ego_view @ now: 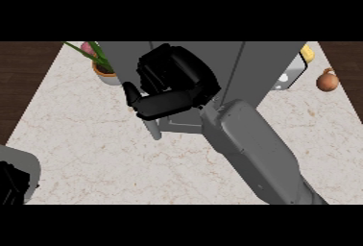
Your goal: Pick up the wine, place it into the cabinet and close the cabinet
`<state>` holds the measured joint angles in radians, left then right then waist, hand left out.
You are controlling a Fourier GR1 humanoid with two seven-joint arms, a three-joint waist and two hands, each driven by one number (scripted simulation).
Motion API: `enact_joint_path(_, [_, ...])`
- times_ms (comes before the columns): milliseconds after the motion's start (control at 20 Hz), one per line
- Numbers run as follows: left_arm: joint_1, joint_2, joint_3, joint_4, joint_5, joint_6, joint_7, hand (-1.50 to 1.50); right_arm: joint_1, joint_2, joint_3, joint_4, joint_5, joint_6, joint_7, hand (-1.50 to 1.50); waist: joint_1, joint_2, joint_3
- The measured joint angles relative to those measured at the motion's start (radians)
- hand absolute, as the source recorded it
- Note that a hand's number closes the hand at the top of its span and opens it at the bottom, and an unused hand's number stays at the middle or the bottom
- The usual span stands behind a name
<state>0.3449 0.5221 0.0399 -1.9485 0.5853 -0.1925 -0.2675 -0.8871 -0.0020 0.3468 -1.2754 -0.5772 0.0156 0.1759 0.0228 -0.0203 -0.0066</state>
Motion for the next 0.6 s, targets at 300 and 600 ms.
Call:
enact_joint_path(300, [0.000, -0.008, 0.005, 0.015, -0.011, -0.019, -0.008, 1.50, -0.011, -0.014, -0.011, 0.057, 0.006, 0.088, -0.056, 1.50, 0.013, -0.011, -0.006])
enact_joint_path(600, [-0.022, -0.018, -0.003, 0.016, -0.017, -0.016, 0.003, 1.50, -0.032, -0.026, -0.018, 0.100, 0.007, 0.154, -0.082, 1.50, 0.018, -0.013, -0.010])
